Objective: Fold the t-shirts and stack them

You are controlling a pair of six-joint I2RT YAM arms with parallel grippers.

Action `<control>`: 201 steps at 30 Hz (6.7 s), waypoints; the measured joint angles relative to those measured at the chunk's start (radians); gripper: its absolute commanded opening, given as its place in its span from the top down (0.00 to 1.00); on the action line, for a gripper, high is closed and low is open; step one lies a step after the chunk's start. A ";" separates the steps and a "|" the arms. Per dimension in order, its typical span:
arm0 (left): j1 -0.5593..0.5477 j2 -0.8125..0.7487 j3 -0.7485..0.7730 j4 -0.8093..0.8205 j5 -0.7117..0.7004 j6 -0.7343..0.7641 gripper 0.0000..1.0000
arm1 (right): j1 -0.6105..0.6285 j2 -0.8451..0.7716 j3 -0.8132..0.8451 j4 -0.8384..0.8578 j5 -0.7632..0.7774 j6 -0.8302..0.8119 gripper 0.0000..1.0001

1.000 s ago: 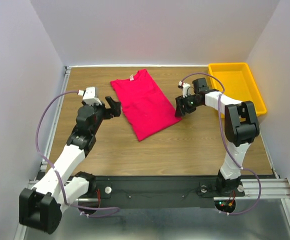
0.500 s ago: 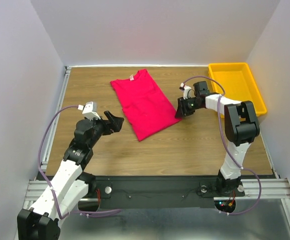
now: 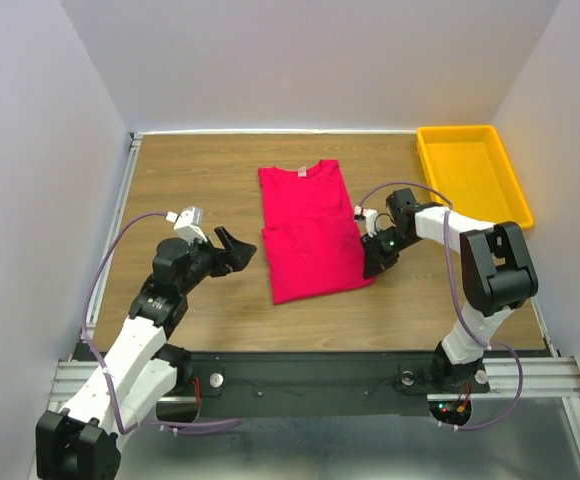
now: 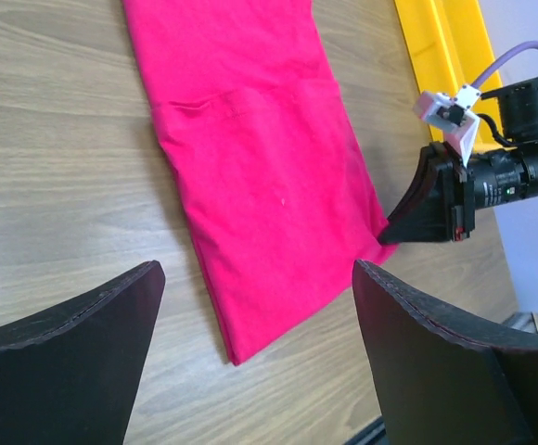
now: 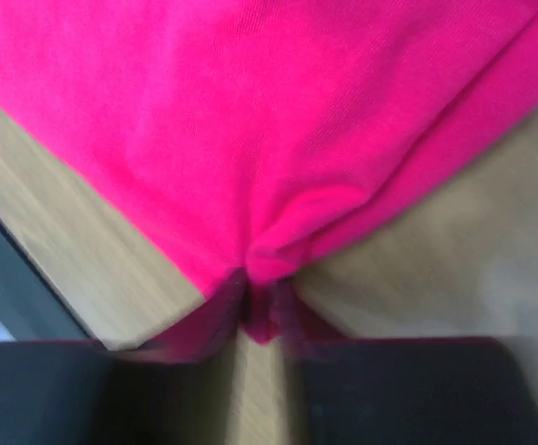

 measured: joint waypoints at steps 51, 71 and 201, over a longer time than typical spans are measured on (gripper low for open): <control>-0.642 0.578 0.051 0.062 -0.056 1.384 0.30 | -0.016 -0.282 -0.135 -0.222 -0.241 -1.082 0.24; -0.643 0.629 0.067 0.103 -0.136 1.388 0.82 | -0.016 -0.157 -0.138 -0.134 -0.178 -1.111 0.25; -0.132 1.336 0.926 0.347 -0.188 1.556 1.00 | -0.068 0.477 0.822 0.362 0.093 0.128 0.99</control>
